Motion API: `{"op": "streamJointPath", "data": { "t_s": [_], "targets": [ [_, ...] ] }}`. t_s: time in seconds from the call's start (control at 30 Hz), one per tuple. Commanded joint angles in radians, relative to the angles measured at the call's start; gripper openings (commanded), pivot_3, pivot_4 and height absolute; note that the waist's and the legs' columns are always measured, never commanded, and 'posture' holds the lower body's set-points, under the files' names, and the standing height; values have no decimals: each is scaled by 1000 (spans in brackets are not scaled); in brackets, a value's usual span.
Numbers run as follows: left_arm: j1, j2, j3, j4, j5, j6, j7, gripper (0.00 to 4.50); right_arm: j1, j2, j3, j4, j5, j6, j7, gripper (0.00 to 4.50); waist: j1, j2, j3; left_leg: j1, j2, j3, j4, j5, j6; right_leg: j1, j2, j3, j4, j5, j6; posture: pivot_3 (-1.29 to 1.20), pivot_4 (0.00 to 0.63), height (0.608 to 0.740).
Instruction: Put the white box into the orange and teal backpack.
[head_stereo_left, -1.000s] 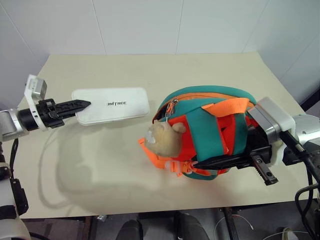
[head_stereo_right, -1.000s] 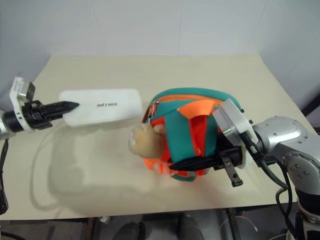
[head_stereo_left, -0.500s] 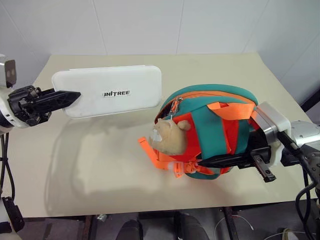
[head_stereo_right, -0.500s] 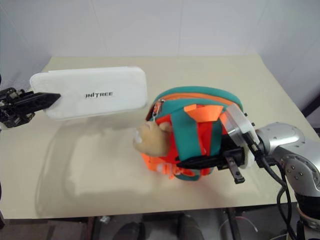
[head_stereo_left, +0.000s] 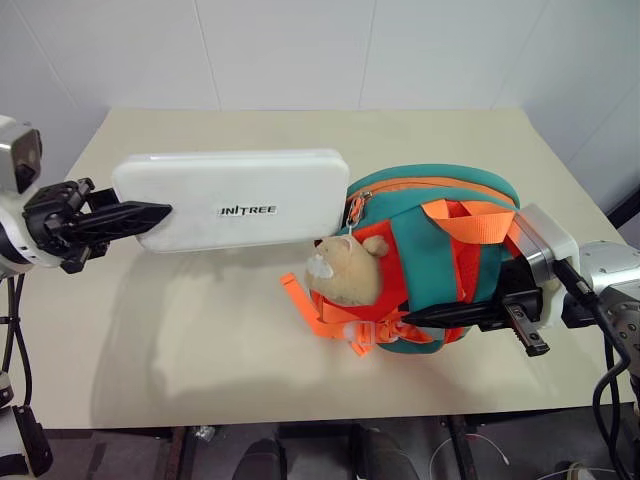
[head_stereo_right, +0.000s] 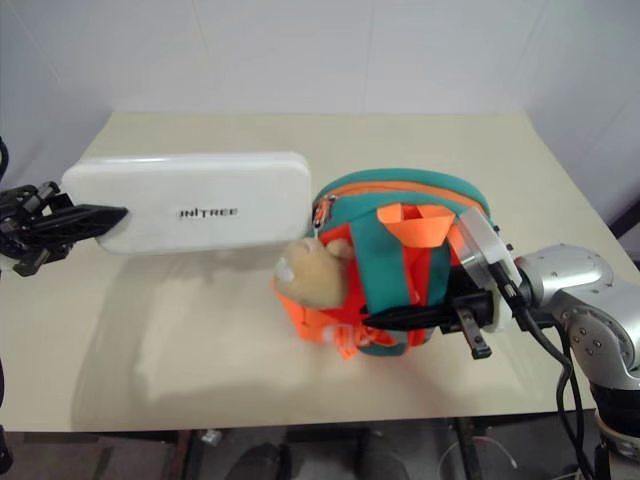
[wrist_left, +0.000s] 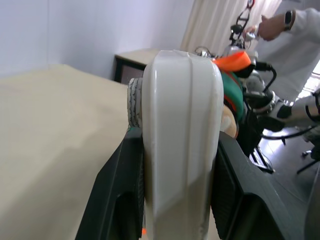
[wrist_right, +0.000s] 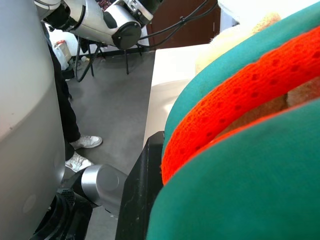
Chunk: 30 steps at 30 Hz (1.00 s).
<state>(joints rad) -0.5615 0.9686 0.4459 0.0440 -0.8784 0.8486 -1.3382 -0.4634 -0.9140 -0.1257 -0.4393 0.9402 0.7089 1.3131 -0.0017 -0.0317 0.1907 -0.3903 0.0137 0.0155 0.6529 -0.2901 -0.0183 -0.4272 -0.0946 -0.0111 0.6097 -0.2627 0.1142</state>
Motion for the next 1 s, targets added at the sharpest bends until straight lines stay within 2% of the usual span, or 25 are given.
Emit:
{"op": "streamJointPath", "data": {
  "t_s": [0.03, 0.33, 0.67, 1.0],
  "targets": [
    [-8, 22, -52, -11, 44, -69, -35, 1332, -10, -7, -17, -14, 0, -20, 5, 521, 1, 0, 0, 0, 0, 0, 0, 0, 0, 0, 0, 0, 0, 0, 0, 0, 150, 740],
    [-142, -31, -168, 45, 111, -183, -36, 1332, 31, -15, -38, -50, 21, -14, -11, 521, 4, 0, 0, 0, 0, 0, 1, 0, 0, 1, 0, -1, 1, 0, 0, 0, 150, 740],
    [-260, -80, -345, 87, 233, -300, -138, 1332, 42, -7, -41, -65, 27, -16, -40, 521, 4, 0, 0, 0, 0, 0, 2, 0, 1, 1, 1, -1, 1, 0, 0, 0, 150, 740],
    [-360, -167, -462, 92, 293, -336, -168, 1332, 41, 1, -27, -62, 16, -26, -52, 521, 4, 0, 0, -1, 0, 0, 5, -1, 2, 1, 2, -1, 2, 0, 0, 0, 150, 740]
  ]
}}
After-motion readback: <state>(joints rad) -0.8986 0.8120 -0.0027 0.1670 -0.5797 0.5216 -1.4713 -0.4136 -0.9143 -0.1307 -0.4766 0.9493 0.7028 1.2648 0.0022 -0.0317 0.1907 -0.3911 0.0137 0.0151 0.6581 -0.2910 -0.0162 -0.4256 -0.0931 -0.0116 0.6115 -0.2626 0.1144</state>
